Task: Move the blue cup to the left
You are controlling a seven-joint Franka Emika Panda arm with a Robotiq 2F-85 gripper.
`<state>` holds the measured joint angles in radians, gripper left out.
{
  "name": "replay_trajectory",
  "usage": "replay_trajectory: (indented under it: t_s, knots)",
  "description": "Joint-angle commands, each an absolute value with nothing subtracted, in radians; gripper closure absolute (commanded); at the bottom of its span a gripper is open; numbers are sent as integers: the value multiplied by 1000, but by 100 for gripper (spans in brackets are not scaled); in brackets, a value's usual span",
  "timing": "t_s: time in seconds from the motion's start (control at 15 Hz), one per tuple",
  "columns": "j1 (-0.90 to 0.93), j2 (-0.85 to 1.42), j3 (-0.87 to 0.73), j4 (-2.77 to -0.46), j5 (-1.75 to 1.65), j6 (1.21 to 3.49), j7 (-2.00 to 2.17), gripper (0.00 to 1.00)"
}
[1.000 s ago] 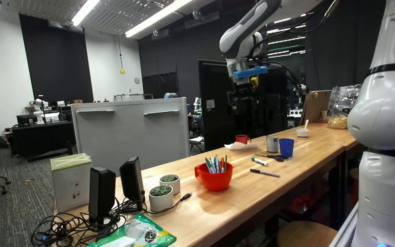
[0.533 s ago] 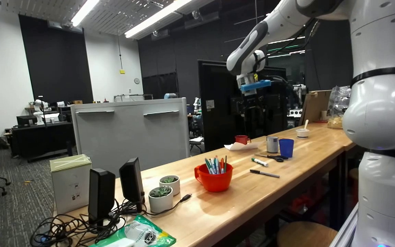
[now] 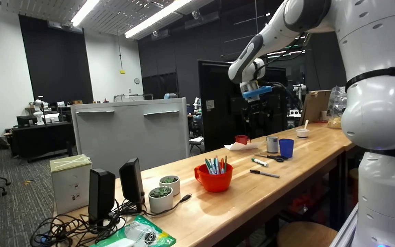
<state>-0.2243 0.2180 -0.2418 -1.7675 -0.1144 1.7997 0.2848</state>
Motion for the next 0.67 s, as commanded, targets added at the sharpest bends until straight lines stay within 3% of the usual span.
replay_trajectory:
  t_s: [0.0,0.6]
  knots:
    - [-224,219,-243,-1762,-114,1796,284,0]
    - [-291,281,-256,-1783,132,1972,262,0]
